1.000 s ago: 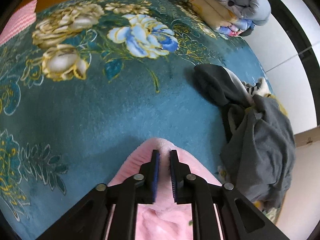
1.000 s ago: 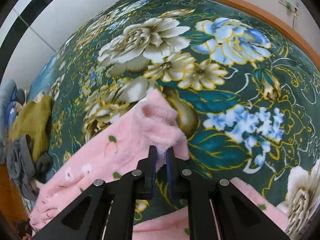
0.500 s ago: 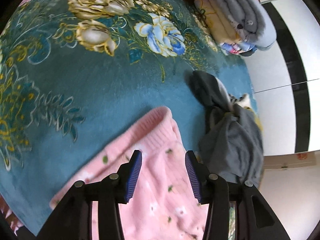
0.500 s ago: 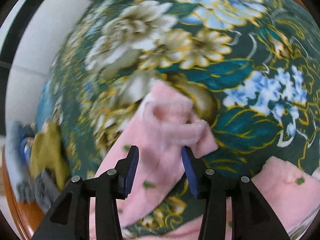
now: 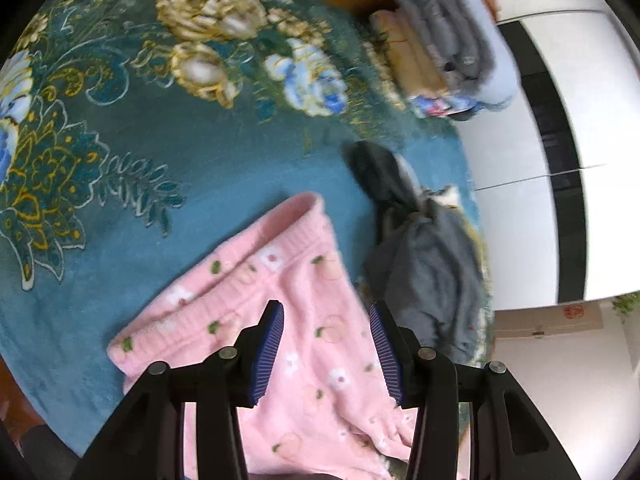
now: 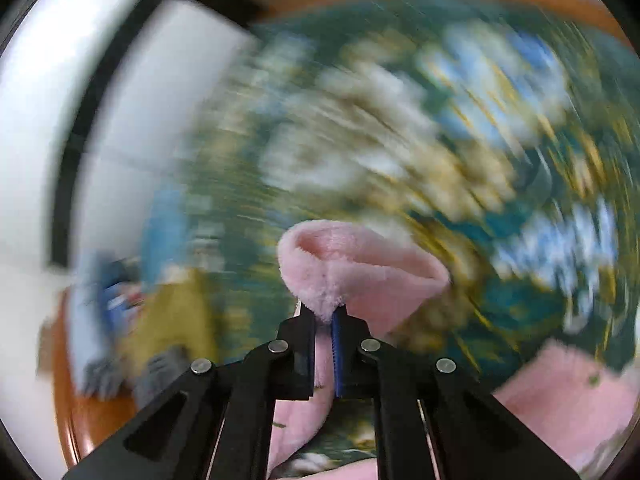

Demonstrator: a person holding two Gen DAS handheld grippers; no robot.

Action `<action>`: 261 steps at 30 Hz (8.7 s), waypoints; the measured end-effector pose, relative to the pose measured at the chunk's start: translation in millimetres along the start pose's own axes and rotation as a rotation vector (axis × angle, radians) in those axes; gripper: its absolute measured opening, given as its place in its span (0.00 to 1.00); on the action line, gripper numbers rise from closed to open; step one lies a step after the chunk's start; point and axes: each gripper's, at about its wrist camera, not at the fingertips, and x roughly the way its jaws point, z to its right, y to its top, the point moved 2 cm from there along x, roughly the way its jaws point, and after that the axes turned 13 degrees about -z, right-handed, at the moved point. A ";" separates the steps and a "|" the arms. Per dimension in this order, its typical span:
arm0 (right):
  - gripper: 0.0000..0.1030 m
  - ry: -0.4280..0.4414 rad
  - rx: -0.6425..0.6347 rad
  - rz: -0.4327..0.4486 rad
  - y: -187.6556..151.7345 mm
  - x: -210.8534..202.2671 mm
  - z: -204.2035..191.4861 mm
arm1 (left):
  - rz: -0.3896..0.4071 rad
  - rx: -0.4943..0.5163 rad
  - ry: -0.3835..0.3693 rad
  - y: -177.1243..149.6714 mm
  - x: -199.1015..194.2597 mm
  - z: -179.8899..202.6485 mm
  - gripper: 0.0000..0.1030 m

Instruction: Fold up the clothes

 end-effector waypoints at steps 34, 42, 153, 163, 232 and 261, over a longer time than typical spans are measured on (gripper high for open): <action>0.12 -0.076 0.404 -0.182 -40.6 39.5 138.9 | -0.071 -0.146 0.044 -63.0 26.2 -69.1 0.52; 0.00 0.023 0.135 -0.047 -12.2 6.6 82.7 | -0.074 -0.133 0.036 -65.8 27.5 -60.9 0.52; 0.05 0.186 0.149 -0.058 -144.4 -75.3 113.0 | 0.122 -0.063 -0.235 -62.2 -34.5 -71.4 0.07; 0.04 0.201 0.097 -0.017 -100.6 -78.0 62.0 | 0.047 -0.153 -0.179 -35.9 -23.7 -27.2 0.07; 0.67 0.036 0.232 -0.083 -66.1 51.8 117.3 | 0.075 -0.307 -0.151 49.2 105.3 -75.0 0.24; 0.16 -0.009 0.185 -0.020 15.7 81.2 71.2 | 0.126 -0.233 -0.087 54.7 78.7 -15.5 0.19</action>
